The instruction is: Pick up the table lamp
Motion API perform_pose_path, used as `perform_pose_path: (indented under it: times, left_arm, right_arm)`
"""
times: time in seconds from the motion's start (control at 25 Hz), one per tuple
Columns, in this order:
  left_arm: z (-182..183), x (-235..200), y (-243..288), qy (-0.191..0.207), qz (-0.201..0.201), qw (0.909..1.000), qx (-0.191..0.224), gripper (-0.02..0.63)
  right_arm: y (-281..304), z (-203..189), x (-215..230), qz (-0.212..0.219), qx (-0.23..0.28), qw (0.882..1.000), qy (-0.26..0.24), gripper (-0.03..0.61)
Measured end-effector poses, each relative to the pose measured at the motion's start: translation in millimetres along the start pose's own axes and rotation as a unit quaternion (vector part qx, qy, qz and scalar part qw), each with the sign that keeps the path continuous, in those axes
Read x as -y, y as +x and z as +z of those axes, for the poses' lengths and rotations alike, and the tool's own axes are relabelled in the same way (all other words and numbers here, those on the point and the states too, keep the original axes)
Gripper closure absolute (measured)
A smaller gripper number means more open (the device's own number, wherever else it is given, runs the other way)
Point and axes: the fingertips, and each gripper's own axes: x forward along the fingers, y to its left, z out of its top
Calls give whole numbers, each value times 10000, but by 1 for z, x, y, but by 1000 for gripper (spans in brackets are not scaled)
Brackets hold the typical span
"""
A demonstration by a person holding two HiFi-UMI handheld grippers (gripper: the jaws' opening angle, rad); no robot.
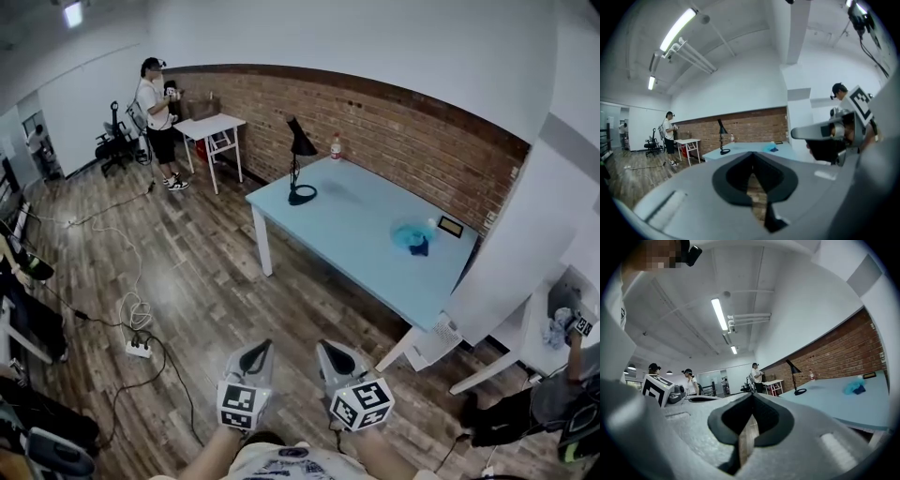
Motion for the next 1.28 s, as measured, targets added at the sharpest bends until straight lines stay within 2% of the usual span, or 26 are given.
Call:
perform_pose_path:
  times: [0.4, 0.68, 0.88, 1.28]
  left_arm:
    - [-12, -15, 29, -87, 52, 9999, -74, 621]
    - [-18, -53, 85, -188, -45, 9998, -29, 621]
    - [-14, -102, 139, -187, -177, 9997, 14, 621]
    - [-6, -232, 234, -137, -305, 9994, -53, 621]
  right_arm:
    - [31, -13, 18, 198, -232, 9995, 8, 580]
    - [86, -17, 54, 34, -341, 9994, 4, 580]
    - [154, -6, 82, -79, -342, 9994, -37, 580]
    - [315, 11, 114, -161, -344, 9993, 39, 580]
